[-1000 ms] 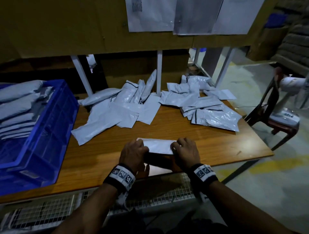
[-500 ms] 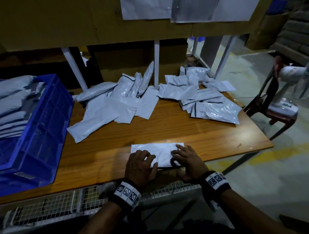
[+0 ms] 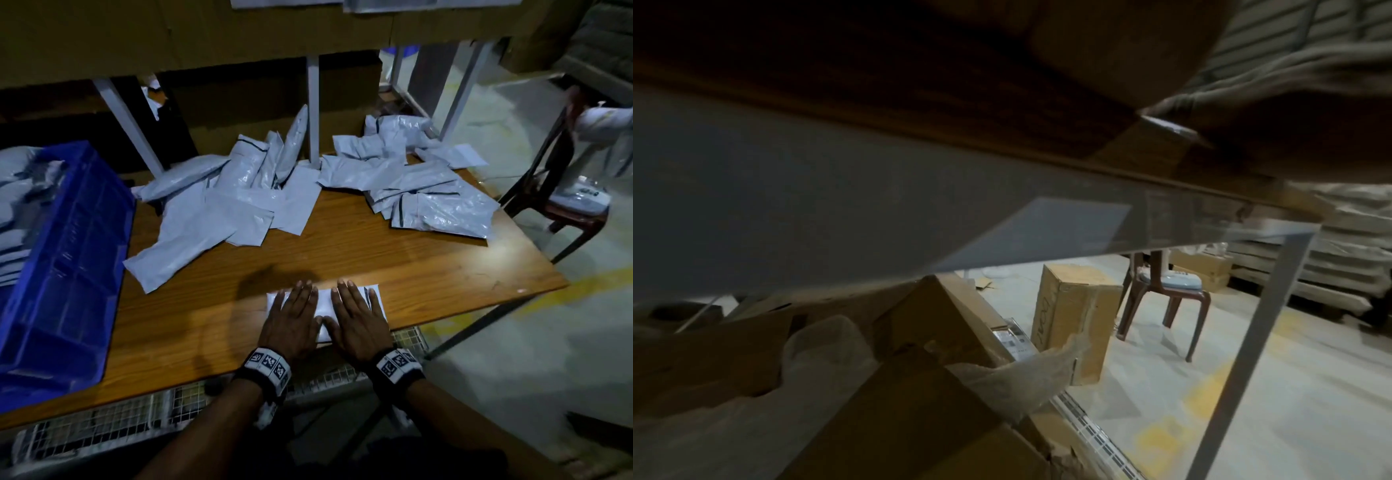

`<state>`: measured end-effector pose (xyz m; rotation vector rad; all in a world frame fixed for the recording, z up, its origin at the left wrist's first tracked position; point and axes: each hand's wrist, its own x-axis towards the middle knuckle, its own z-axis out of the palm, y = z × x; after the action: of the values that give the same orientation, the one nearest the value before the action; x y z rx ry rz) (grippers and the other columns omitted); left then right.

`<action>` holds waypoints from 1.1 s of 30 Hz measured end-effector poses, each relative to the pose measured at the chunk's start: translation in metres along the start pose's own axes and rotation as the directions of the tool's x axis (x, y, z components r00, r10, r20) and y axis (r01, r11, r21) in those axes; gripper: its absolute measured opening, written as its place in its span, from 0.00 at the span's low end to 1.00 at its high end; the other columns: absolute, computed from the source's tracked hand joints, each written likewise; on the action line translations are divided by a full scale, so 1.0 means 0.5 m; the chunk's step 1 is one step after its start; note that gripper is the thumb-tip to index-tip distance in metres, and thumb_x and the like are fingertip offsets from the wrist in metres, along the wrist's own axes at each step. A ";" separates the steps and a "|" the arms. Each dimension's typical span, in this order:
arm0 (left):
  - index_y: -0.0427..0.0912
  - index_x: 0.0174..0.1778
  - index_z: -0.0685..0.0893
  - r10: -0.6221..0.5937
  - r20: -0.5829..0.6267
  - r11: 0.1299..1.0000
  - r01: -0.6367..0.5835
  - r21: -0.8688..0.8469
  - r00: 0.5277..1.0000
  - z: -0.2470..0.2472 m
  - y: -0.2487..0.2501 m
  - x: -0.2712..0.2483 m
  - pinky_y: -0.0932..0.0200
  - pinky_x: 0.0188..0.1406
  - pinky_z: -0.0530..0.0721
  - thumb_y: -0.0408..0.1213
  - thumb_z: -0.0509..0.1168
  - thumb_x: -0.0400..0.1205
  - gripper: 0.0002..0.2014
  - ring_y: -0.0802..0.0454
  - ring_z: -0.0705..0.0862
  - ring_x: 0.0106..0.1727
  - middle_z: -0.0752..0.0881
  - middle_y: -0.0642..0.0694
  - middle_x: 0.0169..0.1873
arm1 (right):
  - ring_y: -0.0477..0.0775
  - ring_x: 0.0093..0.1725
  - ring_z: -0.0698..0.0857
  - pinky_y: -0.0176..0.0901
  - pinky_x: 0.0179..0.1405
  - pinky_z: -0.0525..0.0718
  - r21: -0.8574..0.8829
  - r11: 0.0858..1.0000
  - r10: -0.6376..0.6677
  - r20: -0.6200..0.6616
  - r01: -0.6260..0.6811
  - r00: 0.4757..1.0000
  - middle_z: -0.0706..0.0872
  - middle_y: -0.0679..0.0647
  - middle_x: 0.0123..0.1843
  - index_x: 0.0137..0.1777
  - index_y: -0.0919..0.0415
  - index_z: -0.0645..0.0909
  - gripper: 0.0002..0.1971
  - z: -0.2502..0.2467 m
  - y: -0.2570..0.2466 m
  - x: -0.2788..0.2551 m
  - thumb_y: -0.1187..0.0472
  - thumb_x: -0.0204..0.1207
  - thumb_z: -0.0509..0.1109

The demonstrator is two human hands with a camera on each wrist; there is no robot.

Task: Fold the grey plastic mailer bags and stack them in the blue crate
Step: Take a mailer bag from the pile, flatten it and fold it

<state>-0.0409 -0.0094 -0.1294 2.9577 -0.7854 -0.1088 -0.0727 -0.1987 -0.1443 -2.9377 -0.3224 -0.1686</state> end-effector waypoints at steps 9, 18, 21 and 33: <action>0.40 0.86 0.68 0.017 -0.017 1.000 -0.017 0.021 1.000 0.017 -0.008 0.006 0.36 0.85 0.57 0.55 0.45 0.88 0.34 0.43 0.64 0.88 0.67 0.40 0.86 | 0.59 0.88 0.64 0.68 0.86 0.57 -0.011 1.000 -0.007 -0.011 0.007 1.000 0.67 0.59 0.88 0.86 0.60 0.68 0.33 0.005 0.004 0.000 0.41 0.89 0.50; 0.47 0.91 0.54 -0.043 0.037 0.999 0.043 0.004 0.998 0.020 -0.004 0.001 0.33 0.88 0.45 0.57 0.39 0.89 0.34 0.48 0.47 0.91 0.49 0.46 0.91 | 0.59 0.89 0.61 0.68 0.88 0.53 -0.017 1.000 0.007 0.044 -0.006 0.999 0.62 0.60 0.90 0.88 0.61 0.64 0.33 0.000 -0.001 0.001 0.42 0.90 0.46; 0.49 0.91 0.51 -0.062 0.052 0.998 0.062 0.009 0.997 0.020 -0.003 0.002 0.28 0.85 0.42 0.57 0.39 0.89 0.34 0.49 0.44 0.91 0.47 0.48 0.91 | 0.58 0.90 0.59 0.71 0.87 0.52 -0.011 1.000 0.019 0.056 -0.018 0.998 0.60 0.58 0.91 0.89 0.59 0.63 0.33 -0.003 -0.001 0.001 0.42 0.90 0.45; 0.53 0.92 0.47 -0.133 0.133 0.991 0.129 0.039 0.982 -0.008 0.014 0.003 0.25 0.82 0.31 0.63 0.24 0.84 0.39 0.49 0.35 0.90 0.36 0.50 0.88 | 0.55 0.92 0.45 0.65 0.88 0.39 0.021 0.998 0.054 0.185 -0.058 0.981 0.48 0.55 0.93 0.92 0.55 0.53 0.36 -0.031 -0.009 0.008 0.37 0.88 0.36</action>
<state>-0.0427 -0.0162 -0.1248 3.0554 -0.6102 -0.3121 -0.0714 -0.1966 -0.1281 -2.9378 -0.2646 0.1150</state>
